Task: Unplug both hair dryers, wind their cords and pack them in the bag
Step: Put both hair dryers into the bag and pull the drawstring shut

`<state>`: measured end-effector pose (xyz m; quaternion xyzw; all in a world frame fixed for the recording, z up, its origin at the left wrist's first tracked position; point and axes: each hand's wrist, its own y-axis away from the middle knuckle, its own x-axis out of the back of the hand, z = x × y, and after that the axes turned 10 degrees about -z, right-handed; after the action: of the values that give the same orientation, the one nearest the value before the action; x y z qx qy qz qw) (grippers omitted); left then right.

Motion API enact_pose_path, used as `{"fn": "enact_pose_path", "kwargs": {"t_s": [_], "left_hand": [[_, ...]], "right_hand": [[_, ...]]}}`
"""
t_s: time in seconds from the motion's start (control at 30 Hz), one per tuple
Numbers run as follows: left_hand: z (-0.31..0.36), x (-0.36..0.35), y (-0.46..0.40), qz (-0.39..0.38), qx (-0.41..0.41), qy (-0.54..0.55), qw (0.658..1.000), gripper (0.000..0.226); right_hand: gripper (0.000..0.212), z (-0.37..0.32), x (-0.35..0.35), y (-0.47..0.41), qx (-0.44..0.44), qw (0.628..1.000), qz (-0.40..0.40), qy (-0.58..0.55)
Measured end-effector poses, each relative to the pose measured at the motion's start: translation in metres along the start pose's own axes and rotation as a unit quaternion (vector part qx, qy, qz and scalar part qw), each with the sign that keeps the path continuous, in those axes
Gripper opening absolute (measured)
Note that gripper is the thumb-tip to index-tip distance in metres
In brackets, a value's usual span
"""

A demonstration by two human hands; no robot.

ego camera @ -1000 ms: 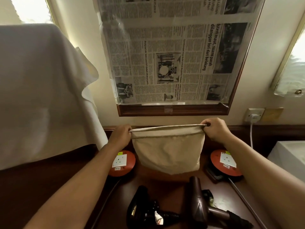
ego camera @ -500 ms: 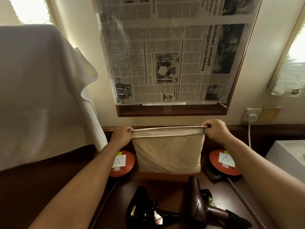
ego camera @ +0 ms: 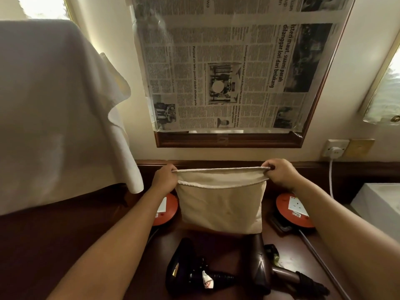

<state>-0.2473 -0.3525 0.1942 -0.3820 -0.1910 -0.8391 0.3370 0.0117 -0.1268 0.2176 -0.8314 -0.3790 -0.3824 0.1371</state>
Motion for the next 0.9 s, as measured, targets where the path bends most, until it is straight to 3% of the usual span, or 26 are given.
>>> {"fn": "enact_pose_path", "kwargs": {"t_s": [0.13,0.27,0.57,0.7,0.8,0.9], "left_hand": [[0.002,0.006,-0.002,-0.071,0.015,0.020,0.997,0.019],[-0.002,0.004,-0.004,-0.122,0.000,0.035,0.992,0.029],[-0.005,0.002,-0.013,-0.001,0.008,-0.033,0.999,0.026],[-0.001,-0.007,-0.021,0.020,0.046,0.102,0.994,0.024],[0.004,-0.014,-0.025,0.000,0.071,0.263,0.962,0.021],[0.007,-0.018,-0.032,-0.008,0.070,0.332,0.941,0.015]], "right_hand": [[0.004,0.002,0.004,-0.002,-0.001,0.999,0.008,-0.038],[0.011,0.006,0.000,-0.005,-0.009,0.996,0.056,-0.062],[0.023,0.006,0.002,-0.013,-0.015,0.990,0.139,-0.022],[0.032,0.006,-0.003,-0.021,-0.040,0.993,0.076,-0.082],[0.026,0.010,-0.004,-0.027,-0.078,0.983,0.049,-0.158],[0.022,0.010,-0.007,-0.035,-0.069,0.976,0.056,-0.197]]}}
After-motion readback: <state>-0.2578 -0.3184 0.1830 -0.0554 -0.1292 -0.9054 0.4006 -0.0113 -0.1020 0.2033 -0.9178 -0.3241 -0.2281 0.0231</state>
